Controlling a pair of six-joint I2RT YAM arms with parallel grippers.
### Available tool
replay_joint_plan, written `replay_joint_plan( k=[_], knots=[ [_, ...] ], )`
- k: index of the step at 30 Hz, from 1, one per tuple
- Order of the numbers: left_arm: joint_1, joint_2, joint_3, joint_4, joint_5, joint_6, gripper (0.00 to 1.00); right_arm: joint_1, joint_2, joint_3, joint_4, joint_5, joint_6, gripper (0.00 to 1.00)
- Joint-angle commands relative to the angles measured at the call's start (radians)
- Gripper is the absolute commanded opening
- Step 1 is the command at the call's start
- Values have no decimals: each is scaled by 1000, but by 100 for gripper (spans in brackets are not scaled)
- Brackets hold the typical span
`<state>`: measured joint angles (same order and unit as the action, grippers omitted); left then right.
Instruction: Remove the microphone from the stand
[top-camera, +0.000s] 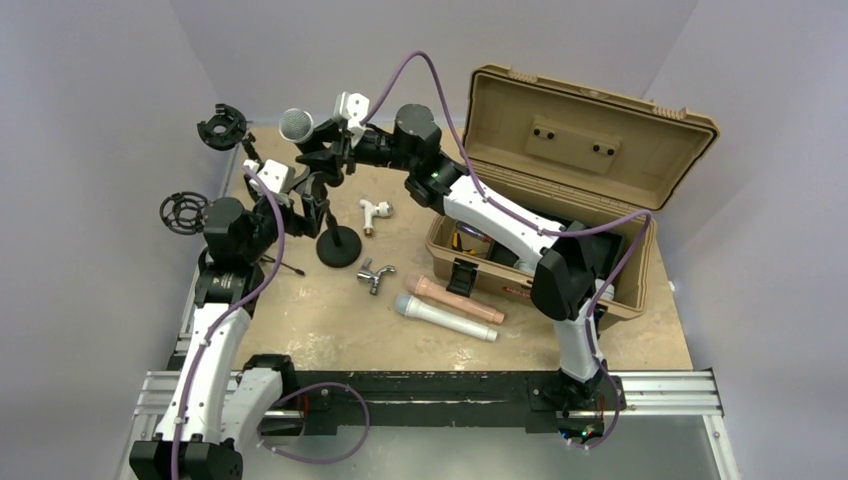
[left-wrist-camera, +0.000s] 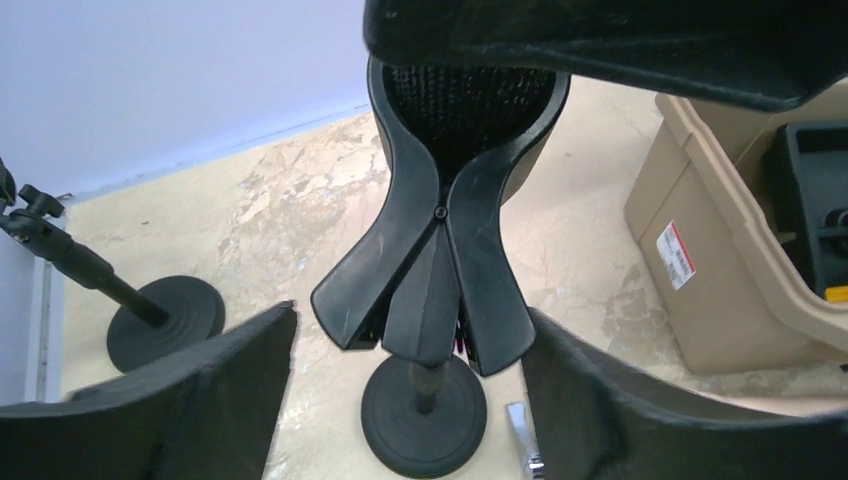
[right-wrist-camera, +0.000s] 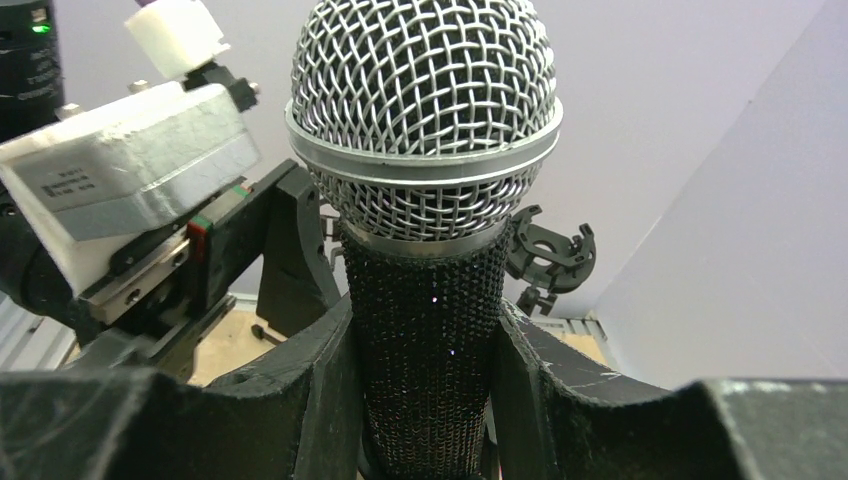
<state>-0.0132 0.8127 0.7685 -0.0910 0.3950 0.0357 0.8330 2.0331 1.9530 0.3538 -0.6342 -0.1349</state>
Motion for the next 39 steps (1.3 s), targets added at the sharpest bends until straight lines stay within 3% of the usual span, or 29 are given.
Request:
replay_joint_plan(
  k=[1,13,29,31,32,35,39],
  knots=[
    [7,-36,-27,74,5,-18,84,-9,-70,15,147,34,-24,0],
    [12,8,-7,174,53,-17,87,-9,-60,33,144,14,-7,0],
    [90,53,-10,328,202,-164,72,18,-36,67,122,19,-10,0],
    [91,63,3,307,214,-155,61,20,-38,70,120,22,-11,0],
    [90,73,13,278,224,-142,49,21,-37,72,120,23,-11,0],
    [90,91,62,175,212,-105,0,23,-36,86,117,25,-10,0],
    [91,75,60,117,160,-82,0,27,-37,109,120,33,-2,0]
  ],
)
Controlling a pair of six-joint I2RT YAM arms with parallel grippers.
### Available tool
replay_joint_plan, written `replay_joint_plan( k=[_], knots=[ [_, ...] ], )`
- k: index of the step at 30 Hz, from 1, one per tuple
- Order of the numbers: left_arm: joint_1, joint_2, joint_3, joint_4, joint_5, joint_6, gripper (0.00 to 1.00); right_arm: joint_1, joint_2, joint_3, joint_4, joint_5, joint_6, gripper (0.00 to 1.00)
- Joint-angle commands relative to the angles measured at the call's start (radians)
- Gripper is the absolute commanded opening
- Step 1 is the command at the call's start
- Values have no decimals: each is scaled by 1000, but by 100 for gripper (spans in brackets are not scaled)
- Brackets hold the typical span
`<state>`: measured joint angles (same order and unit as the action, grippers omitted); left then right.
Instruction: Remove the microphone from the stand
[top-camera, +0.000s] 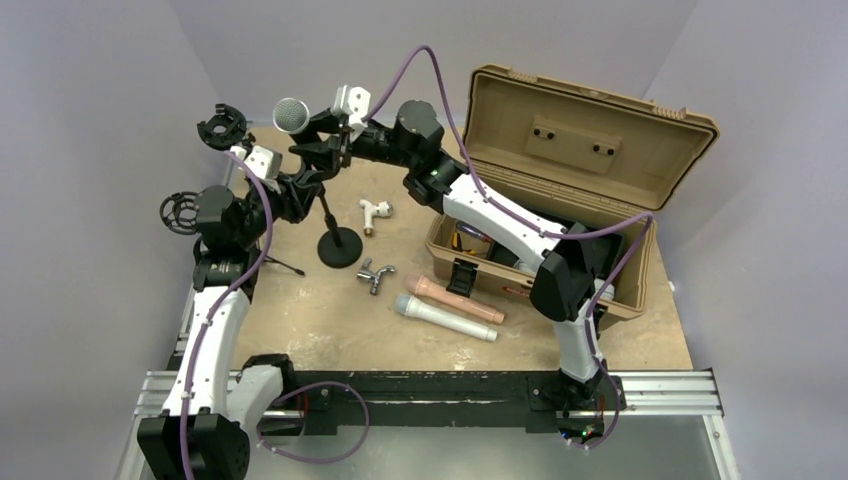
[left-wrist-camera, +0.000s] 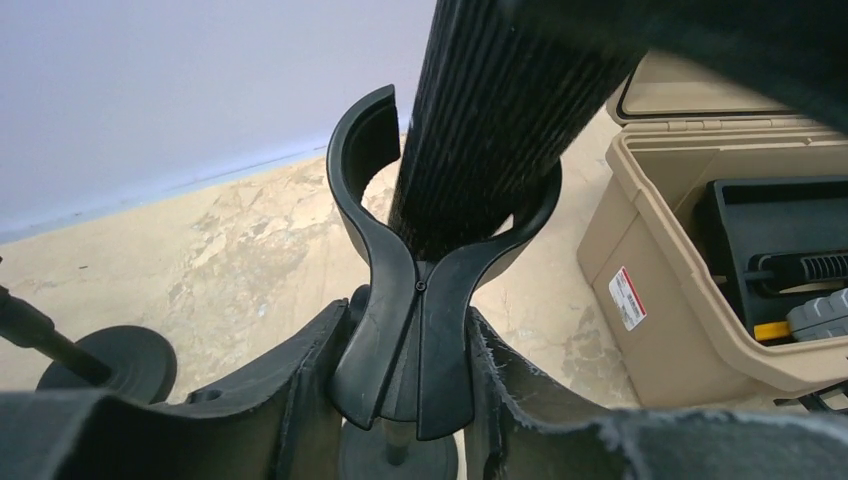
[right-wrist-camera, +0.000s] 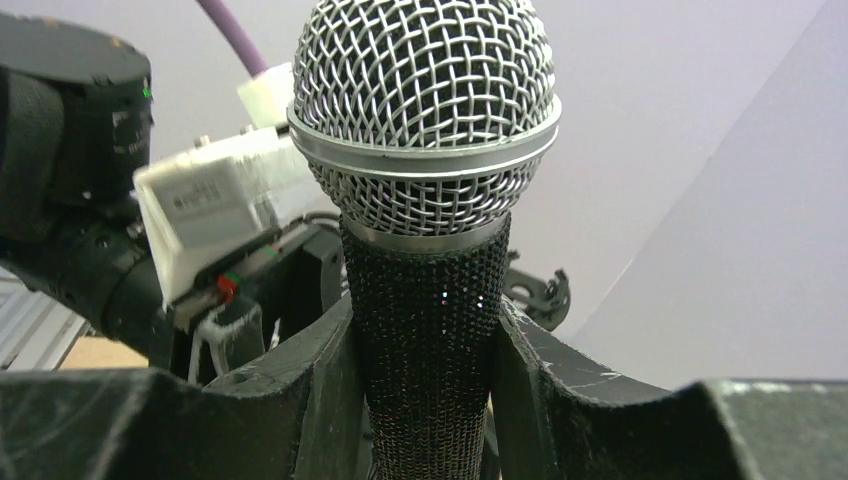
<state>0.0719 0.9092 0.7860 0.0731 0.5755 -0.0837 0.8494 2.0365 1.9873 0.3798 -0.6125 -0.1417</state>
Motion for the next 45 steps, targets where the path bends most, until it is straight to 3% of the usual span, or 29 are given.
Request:
replay_joint_plan(
  k=[1,6,16,19,21,24,30,34,40,45],
  knots=[
    [5,-24,41,-50,-25,38,0,11,-41,78,98,19,7,0],
    [6,-6,61,-127,-47,49,0,24,-33,138,107,94,32,0],
    [6,-7,56,-125,-35,54,0,25,-62,337,149,275,185,0],
    [6,-11,56,-131,-43,51,0,25,-120,315,142,299,185,0],
    [6,-17,54,-133,-52,41,1,25,-186,215,155,321,166,0],
    [6,-29,42,-109,-55,5,36,25,-301,12,200,341,147,0],
    [5,-42,36,-90,-26,-60,83,25,-472,-294,179,437,89,0],
    [6,-72,38,-100,-37,-73,93,26,-551,-406,125,485,122,0],
    [5,-181,31,-151,-178,-90,96,40,-632,-553,6,459,163,0],
    [5,-307,8,-200,-381,-94,97,211,-697,-694,-88,532,87,0]
  ],
)
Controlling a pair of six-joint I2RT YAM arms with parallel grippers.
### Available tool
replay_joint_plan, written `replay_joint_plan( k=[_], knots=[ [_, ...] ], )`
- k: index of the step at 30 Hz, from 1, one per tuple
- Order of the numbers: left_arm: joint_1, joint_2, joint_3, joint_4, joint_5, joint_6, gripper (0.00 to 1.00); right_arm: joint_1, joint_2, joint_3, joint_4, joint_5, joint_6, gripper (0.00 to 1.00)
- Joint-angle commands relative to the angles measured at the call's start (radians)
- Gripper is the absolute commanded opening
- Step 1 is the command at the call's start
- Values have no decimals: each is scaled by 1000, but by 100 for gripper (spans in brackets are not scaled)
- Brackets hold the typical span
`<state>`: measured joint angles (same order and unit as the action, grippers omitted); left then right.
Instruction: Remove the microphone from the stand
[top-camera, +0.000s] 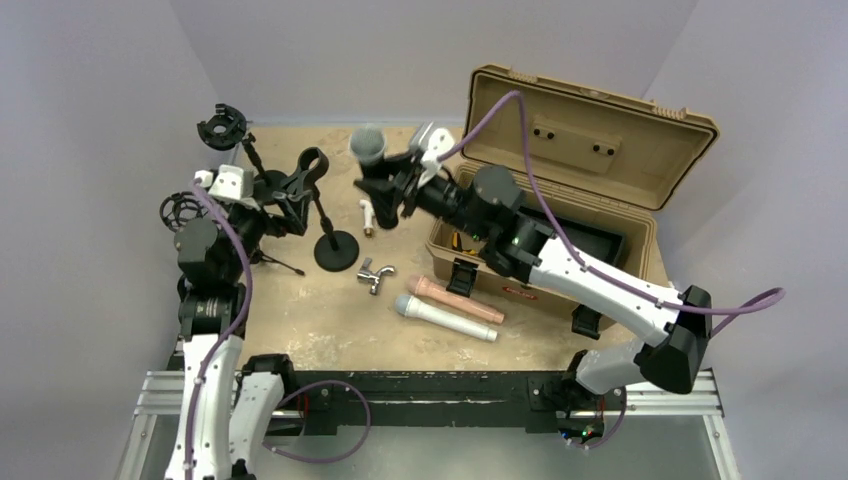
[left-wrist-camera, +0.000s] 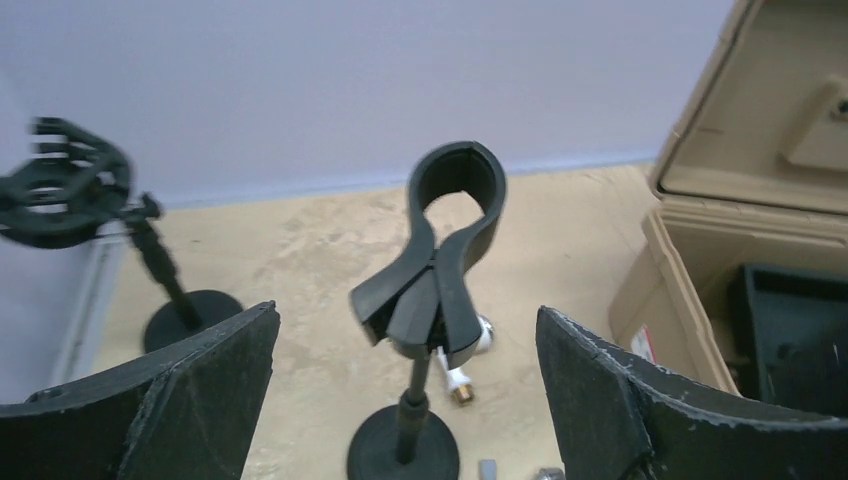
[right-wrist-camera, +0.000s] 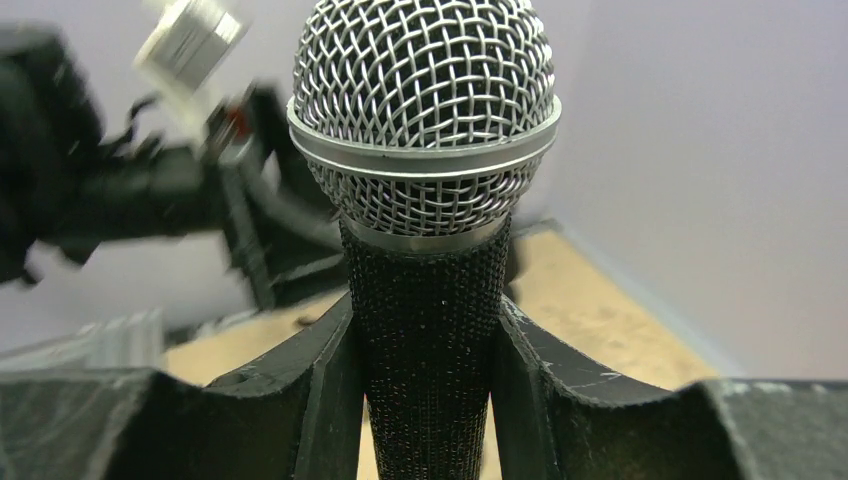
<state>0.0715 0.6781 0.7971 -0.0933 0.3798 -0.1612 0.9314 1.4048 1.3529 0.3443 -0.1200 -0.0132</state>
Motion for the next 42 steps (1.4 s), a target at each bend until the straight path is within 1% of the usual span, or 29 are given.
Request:
replay_joint_plan(
  k=[1,4,7,11,12,18,19,25,31,38,42],
  knots=[
    [6,-88,4,-55,-217,-8,97,162,-64,-86,-80,39,-39,0],
    [-4,-117,24,-117,-301,5,97,266,-46,-162,-174,90,-18,0],
    [-23,-149,32,-155,-368,25,97,327,-37,-240,-228,111,30,0],
    [-51,-178,39,-176,-411,49,97,402,-18,-308,-295,115,63,0],
    [-56,-181,40,-177,-415,51,97,417,-2,-309,-325,117,63,0],
    [-64,-187,41,-182,-423,57,97,464,207,-210,-550,320,19,0],
    [-86,-186,41,-183,-423,57,97,465,236,-202,-569,339,19,0],
    [-92,-189,40,-184,-427,54,97,465,332,-217,-590,388,18,0],
    [-93,-192,41,-186,-432,55,97,464,381,-234,-605,497,39,0],
    [-100,-192,40,-187,-433,54,97,464,451,-255,-591,501,60,1],
    [-101,-192,41,-187,-435,54,97,463,486,-250,-586,532,70,16]
  ],
)
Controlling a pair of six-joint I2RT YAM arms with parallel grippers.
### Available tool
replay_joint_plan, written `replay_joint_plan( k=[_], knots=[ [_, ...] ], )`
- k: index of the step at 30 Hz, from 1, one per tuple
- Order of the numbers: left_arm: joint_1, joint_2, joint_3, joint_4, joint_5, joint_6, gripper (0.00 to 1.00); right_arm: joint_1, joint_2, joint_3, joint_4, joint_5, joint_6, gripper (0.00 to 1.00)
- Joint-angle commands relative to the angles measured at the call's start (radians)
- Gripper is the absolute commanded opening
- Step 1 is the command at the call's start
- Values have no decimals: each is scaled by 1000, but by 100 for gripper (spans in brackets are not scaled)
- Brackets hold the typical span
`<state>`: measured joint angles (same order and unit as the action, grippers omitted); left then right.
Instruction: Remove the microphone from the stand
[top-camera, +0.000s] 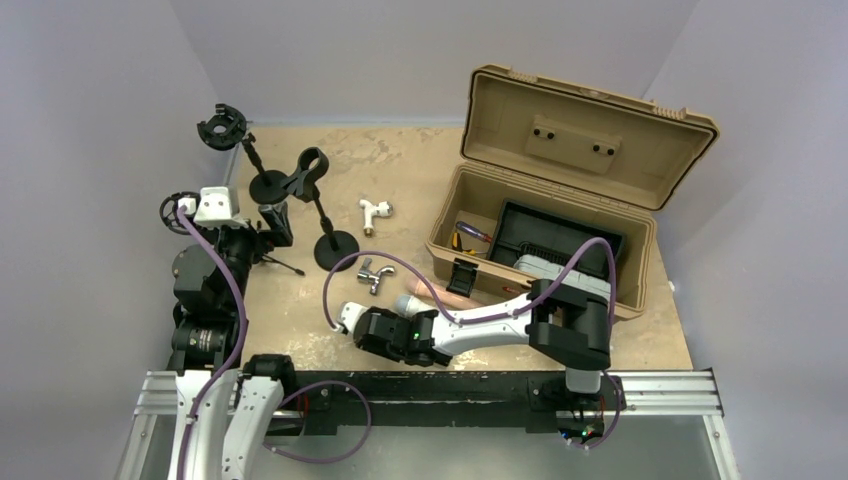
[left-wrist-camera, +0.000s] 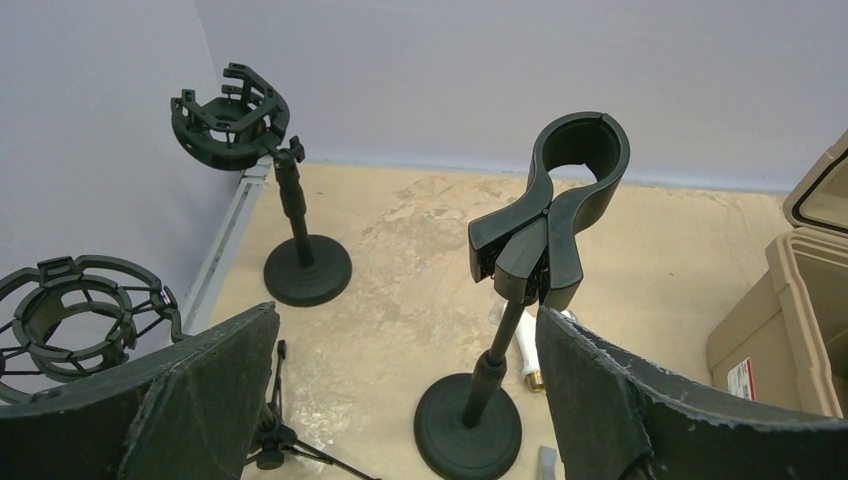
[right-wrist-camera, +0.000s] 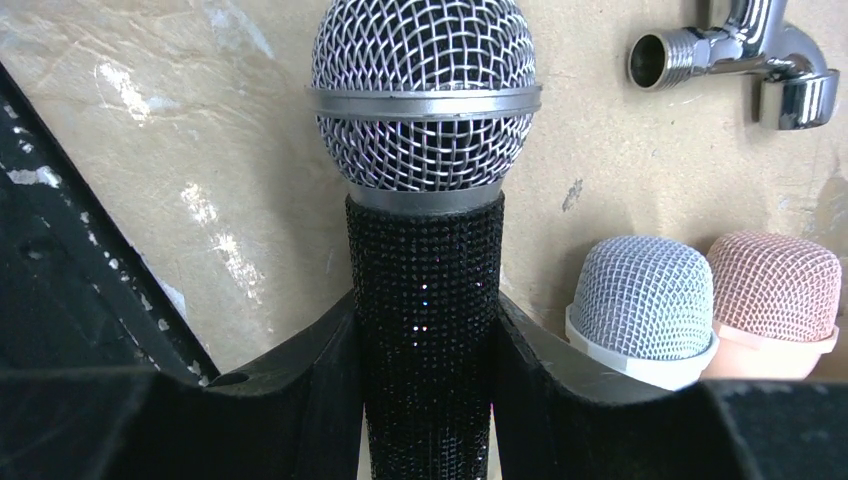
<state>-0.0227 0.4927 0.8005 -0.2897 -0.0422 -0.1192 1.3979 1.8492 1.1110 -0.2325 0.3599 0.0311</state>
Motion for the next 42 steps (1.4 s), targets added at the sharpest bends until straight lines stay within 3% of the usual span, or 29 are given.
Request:
replay_joint_plan(
  k=[1,5,9,13,26,42],
  knots=[
    [-6,-8,37,9,-13,10,97,-4,48,-7,-9,61,26,20],
    [-7,-9,36,7,-17,12,97,-12,56,-5,-8,65,26,33],
    [-7,-9,37,7,-18,12,97,-17,53,-5,-8,64,26,55],
    [-7,-8,37,7,-16,12,97,-16,42,-9,-3,59,22,67],
    [-7,-2,31,10,-21,18,97,-16,-12,27,20,61,-4,72],
    [-5,25,23,17,-30,26,97,-17,-165,142,132,128,-116,86]
  ],
)
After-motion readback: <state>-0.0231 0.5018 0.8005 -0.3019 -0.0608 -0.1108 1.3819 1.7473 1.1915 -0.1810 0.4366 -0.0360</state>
